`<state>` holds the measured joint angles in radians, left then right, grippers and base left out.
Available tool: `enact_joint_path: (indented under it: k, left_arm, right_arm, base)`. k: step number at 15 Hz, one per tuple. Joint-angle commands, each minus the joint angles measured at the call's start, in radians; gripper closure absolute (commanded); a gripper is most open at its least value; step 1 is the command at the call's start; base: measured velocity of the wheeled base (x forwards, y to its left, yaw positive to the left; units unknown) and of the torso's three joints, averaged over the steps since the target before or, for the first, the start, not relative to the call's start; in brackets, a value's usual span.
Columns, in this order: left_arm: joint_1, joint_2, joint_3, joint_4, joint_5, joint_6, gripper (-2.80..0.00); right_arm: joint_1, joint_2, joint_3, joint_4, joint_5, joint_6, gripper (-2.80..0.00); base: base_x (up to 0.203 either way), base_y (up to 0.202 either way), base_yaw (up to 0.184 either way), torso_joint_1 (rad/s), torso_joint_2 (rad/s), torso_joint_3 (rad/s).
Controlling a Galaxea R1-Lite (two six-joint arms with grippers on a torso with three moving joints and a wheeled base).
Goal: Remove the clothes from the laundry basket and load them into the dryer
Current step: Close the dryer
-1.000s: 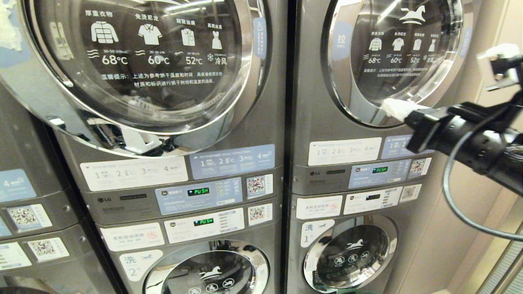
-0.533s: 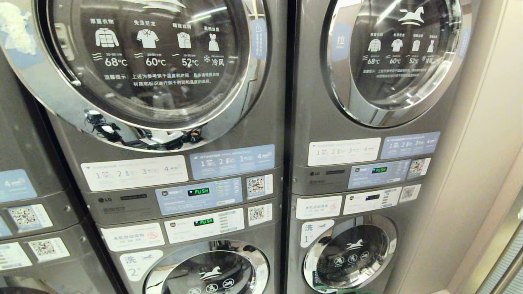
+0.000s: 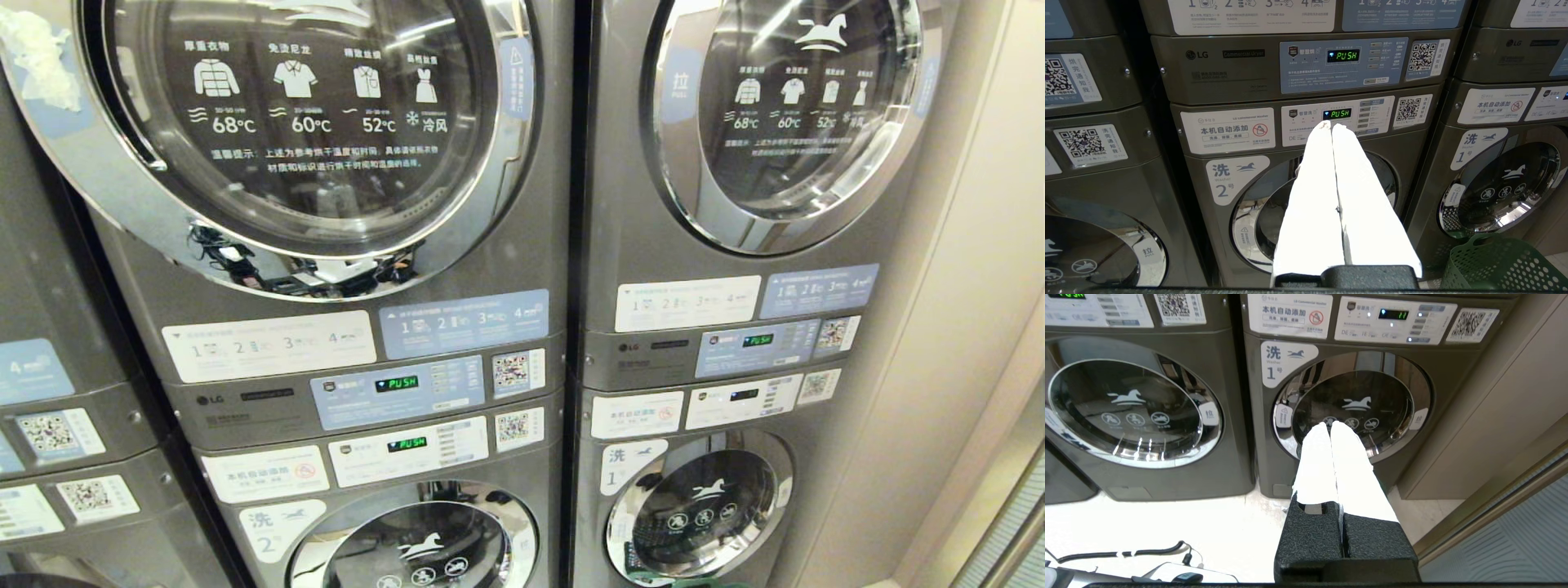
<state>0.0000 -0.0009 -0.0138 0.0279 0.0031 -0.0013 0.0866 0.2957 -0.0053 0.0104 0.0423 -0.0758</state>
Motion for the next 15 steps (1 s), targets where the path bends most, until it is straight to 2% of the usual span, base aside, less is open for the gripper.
enact_joint_path:
  k: [1, 5, 7, 9, 15]
  left_arm:
    - [0.0, -0.001, 0.0, 0.001, 0.0, 0.0, 0.0]
    - [0.0, -0.001, 0.0, 0.001, 0.0, 0.0, 0.0]
    - [0.0, -0.001, -0.002, 0.004, 0.0, 0.001, 0.0]
    - [0.0, -0.001, -0.002, 0.001, 0.0, 0.001, 0.0]
    - [0.0, -0.001, -0.002, 0.003, 0.0, 0.001, 0.0]
  right_arm:
    - [-0.009, 0.025, 0.002, 0.005, -0.005, -0.005, 0.0]
    - [-0.058, -0.172, 0.001, 0.007, -0.017, -0.053, 0.0]
    - [-0.07, -0.287, 0.0, 0.007, 0.007, -0.058, 0.0]
    - [-0.076, -0.296, 0.003, 0.004, 0.028, -0.061, 0.0]
    - [-0.076, -0.296, 0.005, 0.002, 0.022, -0.065, 0.0]
  base:
    - [0.0, 0.0, 0.0, 0.0, 0.0, 0.0]
    - [0.0, 0.0, 0.0, 0.0, 0.0, 0.0]
    - [0.0, 0.0, 0.0, 0.0, 0.0, 0.0]
    - [0.0, 0.0, 0.0, 0.0, 0.0, 0.0]
    - [0.0, 0.0, 0.0, 0.0, 0.0, 0.0]
